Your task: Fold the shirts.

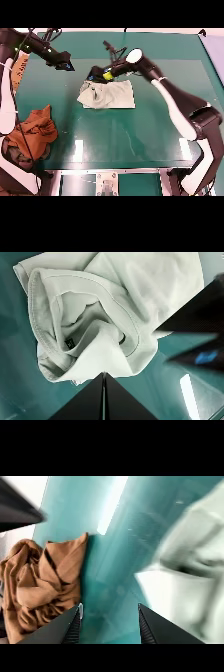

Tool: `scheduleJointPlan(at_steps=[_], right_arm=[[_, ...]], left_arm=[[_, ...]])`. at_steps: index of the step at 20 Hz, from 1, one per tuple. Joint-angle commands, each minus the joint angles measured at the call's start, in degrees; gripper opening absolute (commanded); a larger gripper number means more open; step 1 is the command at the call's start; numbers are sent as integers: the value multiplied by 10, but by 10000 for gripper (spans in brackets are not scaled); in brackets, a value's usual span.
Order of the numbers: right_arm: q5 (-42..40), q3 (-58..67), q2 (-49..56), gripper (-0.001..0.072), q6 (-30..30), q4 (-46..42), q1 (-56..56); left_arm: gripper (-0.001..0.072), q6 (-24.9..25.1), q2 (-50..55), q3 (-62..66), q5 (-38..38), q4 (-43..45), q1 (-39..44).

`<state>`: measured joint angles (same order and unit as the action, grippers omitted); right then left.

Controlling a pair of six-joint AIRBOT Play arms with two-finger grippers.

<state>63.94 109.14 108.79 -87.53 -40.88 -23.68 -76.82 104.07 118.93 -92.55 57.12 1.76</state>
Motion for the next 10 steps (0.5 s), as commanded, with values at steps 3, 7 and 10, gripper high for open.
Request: scheduleJointPlan(at_steps=[3, 7, 10], right_arm=[[167, -22, -57, 469, -40, -139, 175], [130, -149, -56, 567, -29, -148, 273], [83, -225, -21, 566, 42, -47, 283]], left_arm=[[25, 3, -1, 0, -7, 49, -2], [25, -16, -1, 0, -5, 89, -2], [25, -29, -1, 0, -4, 91, -1]])
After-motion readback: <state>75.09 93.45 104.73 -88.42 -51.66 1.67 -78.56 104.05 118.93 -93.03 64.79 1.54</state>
